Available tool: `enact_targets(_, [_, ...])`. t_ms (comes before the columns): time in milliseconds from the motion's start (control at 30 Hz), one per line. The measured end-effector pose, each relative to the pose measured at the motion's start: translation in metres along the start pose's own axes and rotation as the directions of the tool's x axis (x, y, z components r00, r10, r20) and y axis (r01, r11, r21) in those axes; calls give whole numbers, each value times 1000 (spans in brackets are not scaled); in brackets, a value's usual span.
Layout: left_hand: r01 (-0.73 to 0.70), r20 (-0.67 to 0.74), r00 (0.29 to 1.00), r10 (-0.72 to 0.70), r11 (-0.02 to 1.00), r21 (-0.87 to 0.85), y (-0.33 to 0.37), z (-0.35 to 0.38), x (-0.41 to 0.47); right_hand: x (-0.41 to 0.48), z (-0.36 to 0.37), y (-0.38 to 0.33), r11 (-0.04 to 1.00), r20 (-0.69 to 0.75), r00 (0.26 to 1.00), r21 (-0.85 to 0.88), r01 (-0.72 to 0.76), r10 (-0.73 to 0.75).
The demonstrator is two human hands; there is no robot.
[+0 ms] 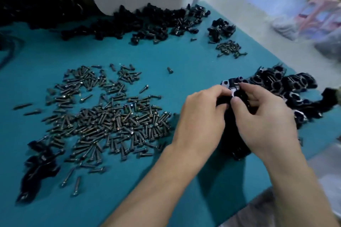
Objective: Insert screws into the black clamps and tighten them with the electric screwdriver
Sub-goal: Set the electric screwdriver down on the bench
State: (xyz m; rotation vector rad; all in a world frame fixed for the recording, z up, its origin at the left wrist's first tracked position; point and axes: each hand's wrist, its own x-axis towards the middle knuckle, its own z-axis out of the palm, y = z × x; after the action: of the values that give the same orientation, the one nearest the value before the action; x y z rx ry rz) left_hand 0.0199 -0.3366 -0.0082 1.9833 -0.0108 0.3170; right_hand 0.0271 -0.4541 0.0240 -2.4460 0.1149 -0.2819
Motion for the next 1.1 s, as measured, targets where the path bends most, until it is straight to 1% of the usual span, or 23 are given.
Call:
enact_targets(100, [96,9,995,-96,995,9,-12,15,4,4,8,6,980,36,999,-194,47,-41])
enact_targets(200, [106,-8,994,-106,992,66,-18,17,3,5,15,9,955,55,998,-291,55,-41])
enact_targets(267, [98,2,995,-98,992,78,-18,16,3,4,17,10,953,52,997,-296,62,-49])
enact_targets(367, [116,62,991,-120,992,57,-17,13,4,1,17,8,951,87,995,-300,76,-52])
enact_targets(433, [122,84,988,-129,989,78,-17,10,2,-2,16,7,955,100,994,-286,77,-50])
enact_targets(533, [101,91,989,-115,985,140,-13,-1,0,-8,15,-1,963,30,997,-260,78,-73])
enact_targets(600, [101,84,990,-113,986,133,-12,-14,-2,-11,16,-9,975,-40,989,-176,133,-142])
enact_targets(633, [109,70,991,-117,989,104,-11,-22,-3,-13,19,-14,980,-53,984,-115,161,-168])
enact_targets(733, [126,-24,992,-127,991,-41,-10,-58,-8,-20,36,-43,974,-19,981,119,192,-191])
enact_targets(833, [104,-168,978,-126,986,-133,-14,-111,-13,-36,66,-97,900,22,971,381,213,-239])
enact_targets(900, [99,-269,953,-139,983,-156,-20,-153,-16,-48,88,-140,810,76,955,551,199,-287])
enact_targets(1000, [134,-420,888,-185,980,-149,-38,-218,-16,-61,132,-198,707,207,911,697,118,-356])
enact_targets(1033, [161,-471,856,-211,976,-145,-47,-237,-14,-64,149,-217,697,276,889,714,66,-366])
enact_targets(1100, [245,-549,788,-278,960,-133,-68,-272,-7,-65,183,-252,711,394,840,703,-14,-373])
